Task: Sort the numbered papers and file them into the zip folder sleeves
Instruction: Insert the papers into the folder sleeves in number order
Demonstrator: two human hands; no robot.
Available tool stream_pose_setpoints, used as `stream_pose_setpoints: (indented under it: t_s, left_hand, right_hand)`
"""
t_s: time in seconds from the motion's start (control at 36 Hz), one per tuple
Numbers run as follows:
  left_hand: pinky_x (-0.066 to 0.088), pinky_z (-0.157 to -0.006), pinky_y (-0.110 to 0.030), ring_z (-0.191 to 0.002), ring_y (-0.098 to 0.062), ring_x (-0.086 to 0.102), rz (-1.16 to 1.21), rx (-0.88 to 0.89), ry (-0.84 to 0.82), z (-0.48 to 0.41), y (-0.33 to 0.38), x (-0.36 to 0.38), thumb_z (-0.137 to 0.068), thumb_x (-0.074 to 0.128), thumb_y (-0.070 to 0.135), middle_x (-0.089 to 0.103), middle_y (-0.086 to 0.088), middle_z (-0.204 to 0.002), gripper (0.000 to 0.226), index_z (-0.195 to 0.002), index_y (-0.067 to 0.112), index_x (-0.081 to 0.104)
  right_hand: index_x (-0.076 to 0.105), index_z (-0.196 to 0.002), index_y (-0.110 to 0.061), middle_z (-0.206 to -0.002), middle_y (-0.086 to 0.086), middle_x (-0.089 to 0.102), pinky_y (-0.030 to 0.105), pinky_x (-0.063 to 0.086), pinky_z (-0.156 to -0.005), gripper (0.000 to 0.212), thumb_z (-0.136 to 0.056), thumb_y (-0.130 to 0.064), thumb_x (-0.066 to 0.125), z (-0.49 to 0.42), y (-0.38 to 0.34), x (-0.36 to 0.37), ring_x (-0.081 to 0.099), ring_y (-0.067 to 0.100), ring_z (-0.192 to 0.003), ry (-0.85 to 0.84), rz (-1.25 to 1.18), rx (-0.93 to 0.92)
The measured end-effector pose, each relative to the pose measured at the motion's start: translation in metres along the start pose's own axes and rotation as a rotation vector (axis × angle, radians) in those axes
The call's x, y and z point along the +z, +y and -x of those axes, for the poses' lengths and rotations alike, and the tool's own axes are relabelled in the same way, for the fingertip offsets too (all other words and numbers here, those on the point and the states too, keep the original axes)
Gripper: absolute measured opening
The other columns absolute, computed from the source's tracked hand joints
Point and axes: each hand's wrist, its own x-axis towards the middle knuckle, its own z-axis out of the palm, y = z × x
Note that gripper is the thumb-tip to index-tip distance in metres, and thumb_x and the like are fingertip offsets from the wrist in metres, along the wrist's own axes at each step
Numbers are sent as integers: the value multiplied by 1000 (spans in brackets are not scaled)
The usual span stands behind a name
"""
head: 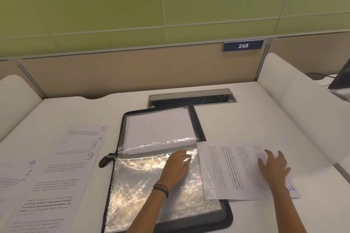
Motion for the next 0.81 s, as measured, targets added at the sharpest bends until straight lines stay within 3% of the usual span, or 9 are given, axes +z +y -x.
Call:
stream_pose_setpoints:
  t_s: [0.06, 0.17, 0.36, 0.58, 0.81]
  left_hand:
    - [17, -113, -23, -137, -11, 30, 2, -8, 4, 2, -3, -3, -101, 37, 35, 39, 6, -147, 36, -133, 25, 51]
    - [19, -113, -26, -137, -12, 31, 46, -67, 48, 6, -15, -14, -100, 41, 36, 40, 7, -146, 33, -128, 27, 55]
    - [27, -114, -32, -134, -14, 36, 121, -181, 160, 20, -45, -38, -97, 50, 24, 43, 2, -143, 30, -126, 19, 58]
    - [42, -102, -46, -122, -29, 50, 151, -377, 308, 46, -86, -66, -92, 55, 7, 51, -9, -134, 29, -120, 9, 61]
    - [40, -99, -41, -114, -33, 54, 189, -618, 476, 84, -117, -98, -92, 57, 10, 58, -16, -120, 34, -124, 1, 55]
  right_hand:
    - [41, -139, -13, -150, 23, 18, 56, 10, -110, 51, -92, -30, 54, -1, 6, -5, 14, 36, -140, -58, 13, 70]
    - [38, -140, -16, -149, 21, 21, 55, 10, -110, 55, -92, -39, 52, -2, 11, -12, 15, 33, -140, -118, 9, 136]
    - [38, -140, -12, -145, 20, 29, 51, 19, -109, 55, -93, -37, 52, -2, 5, -20, 27, 38, -133, -139, -35, 93]
    - [42, -137, -9, -140, 25, 35, 51, 26, -106, 53, -92, -33, 55, 0, -6, -21, 32, 42, -128, -153, -95, 89]
    - [44, -136, -8, -138, 26, 38, 50, 29, -104, 52, -92, -32, 56, 4, -17, -18, 35, 44, -126, -177, -150, 66]
